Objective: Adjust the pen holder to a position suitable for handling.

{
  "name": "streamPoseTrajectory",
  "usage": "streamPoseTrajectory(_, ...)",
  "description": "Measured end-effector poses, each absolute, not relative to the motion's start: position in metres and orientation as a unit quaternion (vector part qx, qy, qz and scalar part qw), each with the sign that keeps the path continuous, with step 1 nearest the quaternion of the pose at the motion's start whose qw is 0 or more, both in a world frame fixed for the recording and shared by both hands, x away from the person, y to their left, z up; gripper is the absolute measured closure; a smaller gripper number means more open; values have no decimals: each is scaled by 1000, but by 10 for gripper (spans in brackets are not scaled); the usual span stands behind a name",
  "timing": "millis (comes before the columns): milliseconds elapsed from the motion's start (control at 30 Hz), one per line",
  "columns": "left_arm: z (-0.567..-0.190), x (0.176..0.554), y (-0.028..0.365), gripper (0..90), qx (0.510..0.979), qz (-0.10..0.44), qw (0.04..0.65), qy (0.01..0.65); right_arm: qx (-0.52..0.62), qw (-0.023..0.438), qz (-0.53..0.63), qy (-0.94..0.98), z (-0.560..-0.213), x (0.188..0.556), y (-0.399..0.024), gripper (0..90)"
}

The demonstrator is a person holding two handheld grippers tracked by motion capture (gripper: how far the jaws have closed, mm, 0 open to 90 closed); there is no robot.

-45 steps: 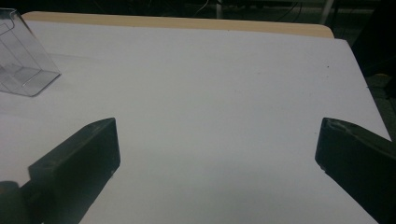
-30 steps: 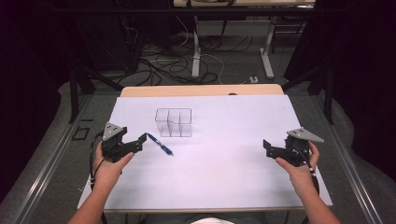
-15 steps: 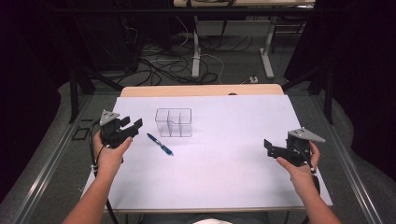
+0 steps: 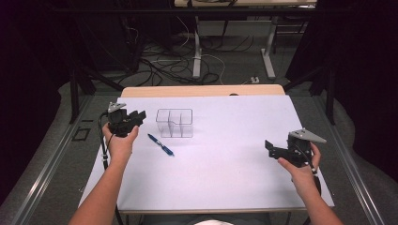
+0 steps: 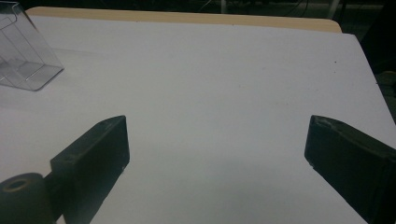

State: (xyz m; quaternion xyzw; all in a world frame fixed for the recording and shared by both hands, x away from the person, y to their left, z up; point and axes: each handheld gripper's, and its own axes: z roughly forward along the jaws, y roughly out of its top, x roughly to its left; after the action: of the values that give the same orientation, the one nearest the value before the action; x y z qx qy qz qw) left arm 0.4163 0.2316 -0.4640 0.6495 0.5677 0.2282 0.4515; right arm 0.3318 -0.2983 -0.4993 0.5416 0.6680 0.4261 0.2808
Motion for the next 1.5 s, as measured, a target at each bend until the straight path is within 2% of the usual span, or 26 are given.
streamPoseTrajectory(233, -475, 430, 225, 742, 659, 223, 425, 579, 544, 277, 425, 669, -500, 332, -299, 66)
streamPoseTrajectory(500, -491, 444, 218, 885, 674, 189, 402, 590, 541, 275, 423, 673, -503, 334, -297, 69)
streamPoseTrajectory(1100, -518, 464, 217, 900, 675, 107, 397, 612, 543, 265, 424, 675, -505, 335, -296, 72)
streamPoseTrajectory(1500, -528, 470, 207, 900, 686, 102, 396, 602, 539, 261, 425, 679, -507, 336, -296, 74)
